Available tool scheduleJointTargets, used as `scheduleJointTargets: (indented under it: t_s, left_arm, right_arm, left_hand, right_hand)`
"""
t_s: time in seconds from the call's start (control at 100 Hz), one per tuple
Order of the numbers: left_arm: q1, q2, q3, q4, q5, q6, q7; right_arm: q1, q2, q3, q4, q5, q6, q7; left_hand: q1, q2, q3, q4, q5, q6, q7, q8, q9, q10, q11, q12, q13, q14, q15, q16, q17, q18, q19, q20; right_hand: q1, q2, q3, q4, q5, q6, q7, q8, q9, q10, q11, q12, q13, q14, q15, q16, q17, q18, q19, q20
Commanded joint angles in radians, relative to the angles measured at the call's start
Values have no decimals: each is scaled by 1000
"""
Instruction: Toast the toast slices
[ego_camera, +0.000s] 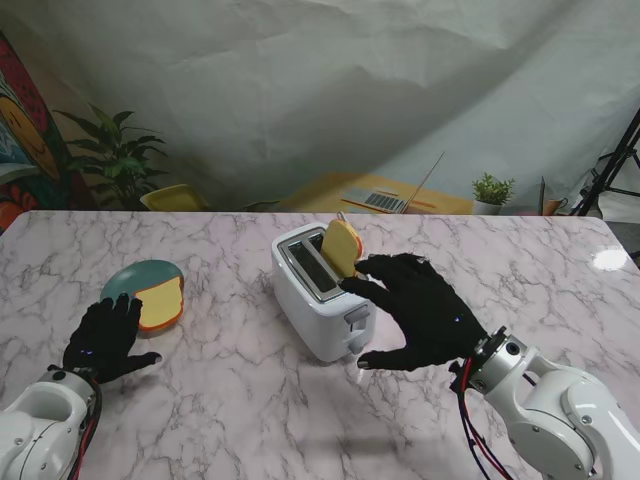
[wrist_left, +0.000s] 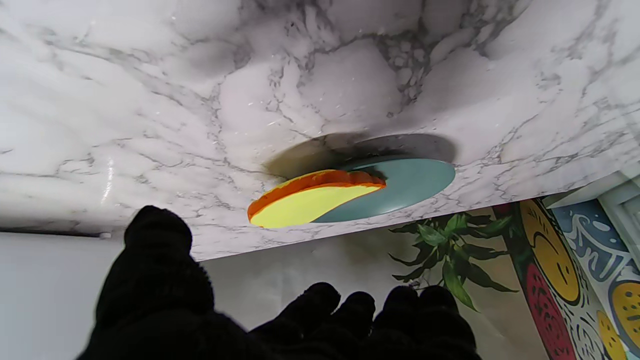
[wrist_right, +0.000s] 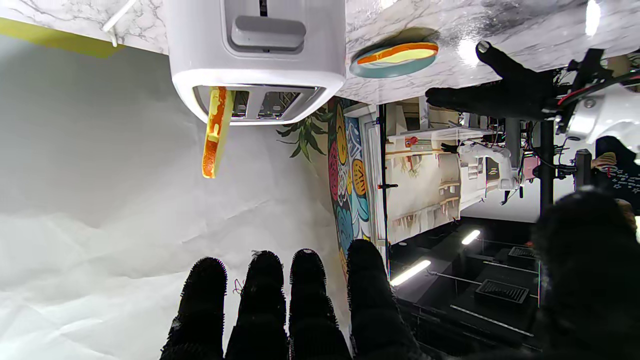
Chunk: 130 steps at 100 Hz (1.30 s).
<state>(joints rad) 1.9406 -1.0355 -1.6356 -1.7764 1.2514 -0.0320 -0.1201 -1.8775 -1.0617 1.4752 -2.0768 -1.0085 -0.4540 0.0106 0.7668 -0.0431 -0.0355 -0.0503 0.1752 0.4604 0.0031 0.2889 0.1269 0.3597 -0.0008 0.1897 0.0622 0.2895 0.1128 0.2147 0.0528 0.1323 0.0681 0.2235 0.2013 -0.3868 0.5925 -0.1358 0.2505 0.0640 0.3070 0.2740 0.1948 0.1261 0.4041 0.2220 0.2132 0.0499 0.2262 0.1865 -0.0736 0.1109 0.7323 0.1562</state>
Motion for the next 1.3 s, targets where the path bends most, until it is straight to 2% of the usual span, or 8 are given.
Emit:
scheduleJointTargets:
  t_s: [0.0,0.13,0.2,0.31,0.6,0.77,1.04,1.29]
  left_arm:
    - [-35,-2,22,35,20,8,-5]
    - [-104,3,68,109,42,41,36]
    - [-146,6,92,155,39,42,60]
    - [-203,12,127,216,34,27,76]
    - [-276,26,189,293,31,-31,51]
    - [-299,31,213,319,49,-35,52]
    - [-351,35,263,384,60,-3,94]
    - [-368,36,279,410,64,10,125]
  right_arm:
    - [-15,1,1,-6,-4,6,0]
    - [-23,1,4,-8,1,13,1]
    - [-25,0,4,-7,1,16,-2]
    - [-30,0,5,-6,-4,16,-6]
    - [-41,-2,10,-1,-9,24,-23]
    - [-44,-3,10,3,-6,26,-28]
    - [-46,-4,8,7,-13,26,-43]
    - [-46,-5,6,10,-19,30,-59]
  left_hand:
    - [32,-20,14,28,-34,53,13,37,-39,25,5,35,-4,34,35,12,22,0,-20,-21]
    - [70,-39,21,33,1,43,23,60,-1,20,16,59,15,24,83,28,52,-9,13,-19]
    - [93,-51,20,36,32,32,21,75,46,17,17,74,20,16,140,36,32,-20,132,-18]
    - [109,-65,23,36,76,18,30,82,81,4,24,84,33,1,188,39,-14,-40,308,21]
    - [61,-51,10,29,88,-4,33,82,92,-18,26,86,43,-19,185,31,-27,-60,338,25]
    - [84,-62,23,32,93,-9,36,85,102,-20,29,88,60,-22,188,32,-17,-62,351,26]
    - [257,-101,59,44,146,-39,61,106,181,-36,64,117,137,-32,247,62,26,-64,468,73]
    - [416,-117,118,46,226,-84,100,138,210,-67,240,145,229,-40,296,107,69,-55,585,119]
  right_hand:
    - [-21,25,-14,22,-17,23,-7,-10,-15,-4,21,12,-10,-18,-45,-23,-13,-29,-3,-10]
    - [-21,27,-10,21,-14,21,-1,-8,-16,-7,36,19,-2,-18,-43,-22,-10,-25,2,-10]
    - [-21,28,-8,21,-10,22,3,-7,-15,-8,45,22,1,-19,-42,-22,-10,-25,4,-10]
    - [-21,31,-4,20,-8,21,7,-6,-16,-8,54,26,3,-19,-42,-22,-8,-26,6,-10]
    - [-18,31,8,18,3,22,22,-3,-17,-7,76,34,12,-18,-40,-20,-7,-25,12,-12]
    - [-17,34,16,16,11,22,31,-1,-7,-11,83,35,20,-17,-38,-19,-3,-25,18,-13]
    - [-15,34,35,13,27,20,48,2,14,-15,96,40,34,-18,-35,-17,4,-22,32,-14]
    - [-11,62,45,10,33,19,62,5,29,-22,100,42,47,-20,-33,-16,8,-26,46,-14]
